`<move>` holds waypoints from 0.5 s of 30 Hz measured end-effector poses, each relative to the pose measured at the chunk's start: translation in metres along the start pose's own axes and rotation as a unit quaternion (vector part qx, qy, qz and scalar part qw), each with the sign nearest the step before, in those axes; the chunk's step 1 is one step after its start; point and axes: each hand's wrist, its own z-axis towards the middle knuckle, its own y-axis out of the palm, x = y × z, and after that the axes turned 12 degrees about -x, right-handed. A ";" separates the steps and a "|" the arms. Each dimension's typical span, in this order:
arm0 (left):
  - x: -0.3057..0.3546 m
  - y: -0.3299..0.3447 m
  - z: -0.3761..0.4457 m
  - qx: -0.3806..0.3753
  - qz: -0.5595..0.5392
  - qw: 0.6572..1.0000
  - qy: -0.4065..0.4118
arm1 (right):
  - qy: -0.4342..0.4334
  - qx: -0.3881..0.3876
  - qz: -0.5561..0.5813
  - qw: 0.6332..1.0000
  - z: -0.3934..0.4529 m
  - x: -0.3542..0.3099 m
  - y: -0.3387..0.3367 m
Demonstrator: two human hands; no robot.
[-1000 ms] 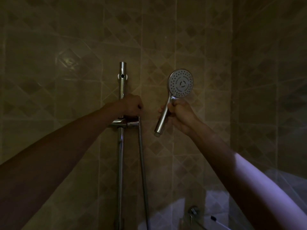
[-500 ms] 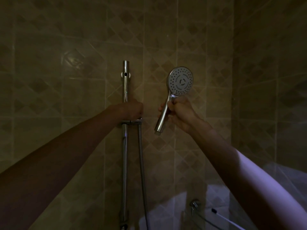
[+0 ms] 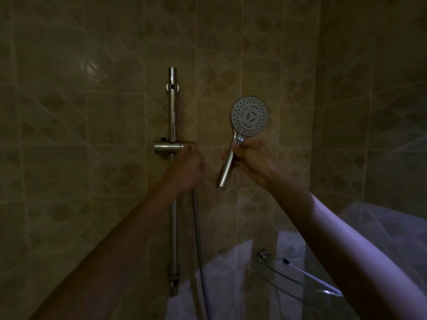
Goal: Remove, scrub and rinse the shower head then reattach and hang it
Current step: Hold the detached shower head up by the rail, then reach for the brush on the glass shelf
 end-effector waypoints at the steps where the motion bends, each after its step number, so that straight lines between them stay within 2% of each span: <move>1: 0.006 0.008 -0.012 0.003 -0.052 0.998 0.022 | 0.002 0.004 -0.012 1.000 -0.006 0.004 0.000; 3: 0.026 0.023 -0.038 0.016 -0.190 0.981 0.018 | 0.005 -0.003 -0.029 1.000 -0.021 0.013 0.002; 4: 0.036 0.029 -0.050 0.010 -0.256 0.966 -0.017 | 0.006 -0.008 -0.033 0.999 -0.030 0.018 0.003; 6: 0.049 0.047 -0.070 -0.030 -0.375 0.923 -0.085 | 0.014 -0.013 -0.034 0.999 -0.049 0.027 0.005; 9: 0.068 0.076 -0.095 -0.098 -0.533 0.833 -0.114 | 0.037 -0.026 -0.005 0.999 -0.080 0.041 0.010; 11: 0.079 0.093 -0.114 -0.113 -0.611 0.776 -0.114 | 0.063 -0.012 0.001 0.998 -0.102 0.052 0.013; 15: 0.089 0.122 -0.145 -0.142 -0.663 0.721 -0.143 | 0.106 -0.003 -0.007 0.994 -0.137 0.081 0.014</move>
